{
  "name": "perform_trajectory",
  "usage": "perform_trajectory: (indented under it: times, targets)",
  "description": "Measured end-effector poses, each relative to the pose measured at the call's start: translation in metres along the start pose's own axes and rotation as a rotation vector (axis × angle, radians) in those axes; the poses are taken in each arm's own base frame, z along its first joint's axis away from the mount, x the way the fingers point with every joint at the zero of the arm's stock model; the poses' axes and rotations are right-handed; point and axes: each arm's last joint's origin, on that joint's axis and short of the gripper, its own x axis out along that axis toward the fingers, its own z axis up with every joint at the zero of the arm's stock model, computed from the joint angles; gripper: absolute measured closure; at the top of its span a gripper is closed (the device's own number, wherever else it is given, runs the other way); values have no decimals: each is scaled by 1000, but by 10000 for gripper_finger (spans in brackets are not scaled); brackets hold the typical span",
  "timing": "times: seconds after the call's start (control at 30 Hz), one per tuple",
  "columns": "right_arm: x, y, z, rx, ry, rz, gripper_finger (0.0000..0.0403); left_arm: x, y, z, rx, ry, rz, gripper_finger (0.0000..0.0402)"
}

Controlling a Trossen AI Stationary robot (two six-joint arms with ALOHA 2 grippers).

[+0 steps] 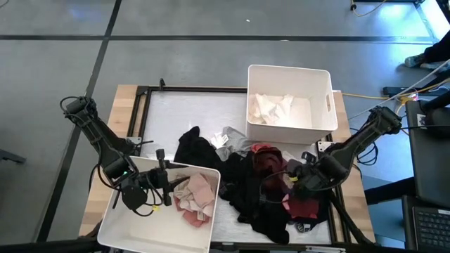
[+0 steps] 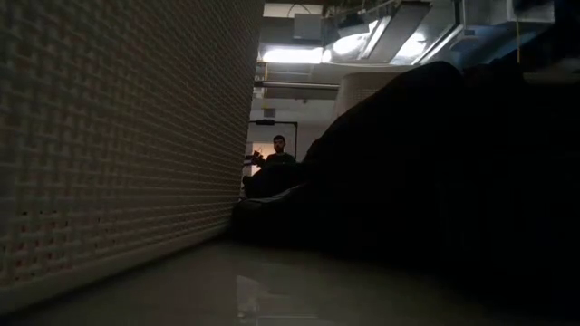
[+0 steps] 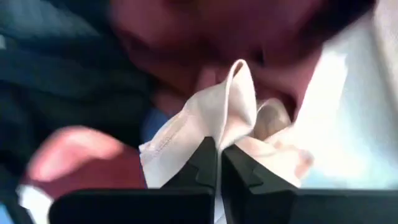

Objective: Sort clothes
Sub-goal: Put the pink boxer into the bottom white bin

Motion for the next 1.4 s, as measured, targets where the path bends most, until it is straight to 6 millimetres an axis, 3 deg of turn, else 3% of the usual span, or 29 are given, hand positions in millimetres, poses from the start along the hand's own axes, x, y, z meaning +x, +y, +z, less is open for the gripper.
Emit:
perform_trajectory:
  times: [0.3, 0.6, 0.87, 1.07, 1.4]
  targets:
    - [-70, 24, 38, -202, -406, 136, 398, 0, 0, 0, 0, 0, 0, 245]
    - [-102, 50, 65, -497, -835, 228, 392, 0, 0, 0, 2, 0, 0, 245]
    - [-111, 55, 97, -545, -1058, 242, 389, 0, 0, 0, 2, 0, 0, 245]
    - [-107, 59, 131, -469, -1216, 328, 387, 0, 0, 0, 3, 0, 0, 245]
    - [-94, 64, 178, -536, -1509, 499, 387, 0, 0, 0, 3, 0, -1, 245]
